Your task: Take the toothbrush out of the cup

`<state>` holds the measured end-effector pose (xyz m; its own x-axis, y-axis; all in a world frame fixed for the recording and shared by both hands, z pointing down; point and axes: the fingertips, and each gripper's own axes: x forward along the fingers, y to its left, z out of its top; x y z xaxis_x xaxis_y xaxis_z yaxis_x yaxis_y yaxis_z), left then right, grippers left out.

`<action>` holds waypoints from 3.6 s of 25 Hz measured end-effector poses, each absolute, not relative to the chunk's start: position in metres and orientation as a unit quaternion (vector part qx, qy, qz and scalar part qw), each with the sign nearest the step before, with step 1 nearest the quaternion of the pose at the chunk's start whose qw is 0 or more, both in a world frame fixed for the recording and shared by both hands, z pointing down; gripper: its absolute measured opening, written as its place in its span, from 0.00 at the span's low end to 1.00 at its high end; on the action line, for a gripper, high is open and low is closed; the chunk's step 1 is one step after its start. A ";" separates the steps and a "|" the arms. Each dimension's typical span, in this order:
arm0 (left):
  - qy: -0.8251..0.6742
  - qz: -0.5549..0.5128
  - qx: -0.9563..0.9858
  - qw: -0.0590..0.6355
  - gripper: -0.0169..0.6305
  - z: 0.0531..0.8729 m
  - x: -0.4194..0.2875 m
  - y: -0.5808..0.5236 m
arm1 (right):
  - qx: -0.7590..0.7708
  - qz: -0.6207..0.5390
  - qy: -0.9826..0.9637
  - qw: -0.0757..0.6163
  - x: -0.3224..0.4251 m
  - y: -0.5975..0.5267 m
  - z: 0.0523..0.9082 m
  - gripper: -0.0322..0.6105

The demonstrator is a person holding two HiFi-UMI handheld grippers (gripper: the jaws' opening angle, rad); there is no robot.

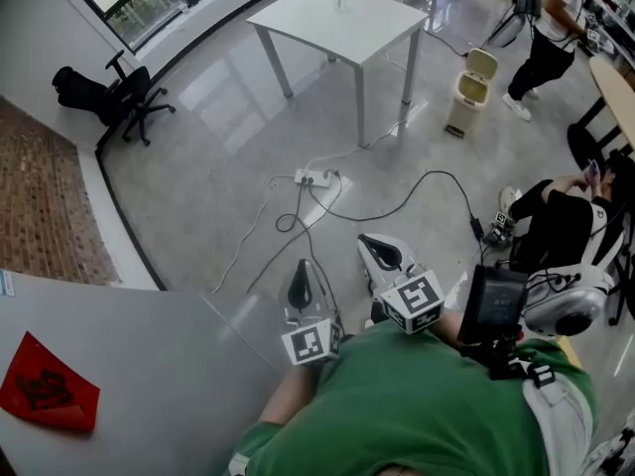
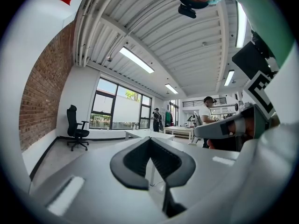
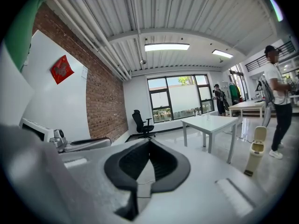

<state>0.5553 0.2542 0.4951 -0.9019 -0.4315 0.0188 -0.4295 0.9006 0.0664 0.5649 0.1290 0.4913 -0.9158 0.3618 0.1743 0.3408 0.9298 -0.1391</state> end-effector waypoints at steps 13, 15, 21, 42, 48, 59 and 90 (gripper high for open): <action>-0.986 -0.011 0.163 0.021 0.04 0.485 0.419 0.244 | -0.217 0.068 -0.968 0.107 0.415 0.109 0.481 0.05; -0.987 -0.009 0.158 0.020 0.04 0.484 0.397 0.238 | -0.219 0.071 -0.967 0.107 0.392 0.104 0.482 0.05; -0.990 0.001 0.138 0.014 0.04 0.478 0.349 0.230 | -0.235 0.076 -0.963 0.107 0.342 0.095 0.484 0.05; -0.992 -0.003 0.129 0.008 0.04 0.481 0.200 0.317 | -0.244 0.073 -0.960 0.113 0.191 0.182 0.491 0.05; -0.989 -0.006 0.145 0.008 0.04 0.472 0.142 0.378 | -0.243 0.063 -0.962 0.111 0.130 0.249 0.469 0.05; -0.988 -0.022 0.150 0.004 0.04 0.474 0.073 0.460 | -0.228 0.056 -0.967 0.102 0.064 0.330 0.467 0.05; -0.948 0.009 0.318 0.009 0.04 0.453 -0.230 0.309 | -0.077 0.090 -0.990 0.071 -0.195 0.196 0.477 0.05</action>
